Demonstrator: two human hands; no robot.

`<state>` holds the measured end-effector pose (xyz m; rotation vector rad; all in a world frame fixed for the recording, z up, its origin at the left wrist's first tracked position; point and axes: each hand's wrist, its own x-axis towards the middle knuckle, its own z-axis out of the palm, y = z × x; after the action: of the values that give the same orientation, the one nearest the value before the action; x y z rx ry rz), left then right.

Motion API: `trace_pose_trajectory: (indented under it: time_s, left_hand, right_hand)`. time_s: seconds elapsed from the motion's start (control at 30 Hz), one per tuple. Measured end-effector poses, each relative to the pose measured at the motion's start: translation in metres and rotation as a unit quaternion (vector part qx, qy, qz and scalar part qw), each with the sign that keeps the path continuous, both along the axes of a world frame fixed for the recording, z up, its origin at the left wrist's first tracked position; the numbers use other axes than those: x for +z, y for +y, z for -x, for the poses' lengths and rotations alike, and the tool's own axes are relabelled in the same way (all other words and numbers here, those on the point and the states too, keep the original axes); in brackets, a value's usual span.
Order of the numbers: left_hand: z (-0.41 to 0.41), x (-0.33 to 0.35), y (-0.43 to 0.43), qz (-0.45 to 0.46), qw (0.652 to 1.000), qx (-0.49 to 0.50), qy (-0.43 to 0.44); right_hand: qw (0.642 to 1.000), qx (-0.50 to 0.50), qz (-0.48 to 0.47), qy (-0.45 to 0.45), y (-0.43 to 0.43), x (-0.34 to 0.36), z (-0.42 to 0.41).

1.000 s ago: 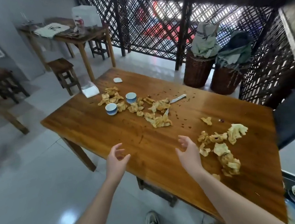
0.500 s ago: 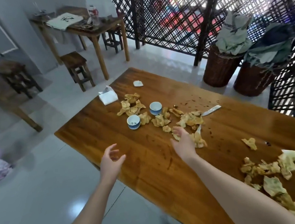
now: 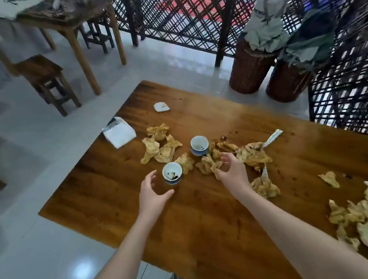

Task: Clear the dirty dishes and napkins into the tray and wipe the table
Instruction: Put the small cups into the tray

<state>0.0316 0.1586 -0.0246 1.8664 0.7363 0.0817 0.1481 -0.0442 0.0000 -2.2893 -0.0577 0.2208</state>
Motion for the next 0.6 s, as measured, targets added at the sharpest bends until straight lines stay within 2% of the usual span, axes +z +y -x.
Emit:
trace_pose_trajectory:
  time_s: [0.27, 0.43, 0.6]
  left_hand:
    - [-0.058, -0.039, 0.025, 0.017, 0.992, -0.118, 0.030]
    - [-0.071, -0.059, 0.030, 0.029, 0.987, -0.155, 0.025]
    - [-0.075, -0.068, 0.035, 0.022, 0.989, -0.146, 0.012]
  right_hand:
    - [0.999, -0.038, 0.002, 0.026, 0.048, -0.032, -0.047]
    - [0.999, -0.041, 0.001, 0.035, 0.066, -0.055, -0.074]
    - [0.998, -0.053, 0.011, 0.045, 0.081, -0.071, -0.093]
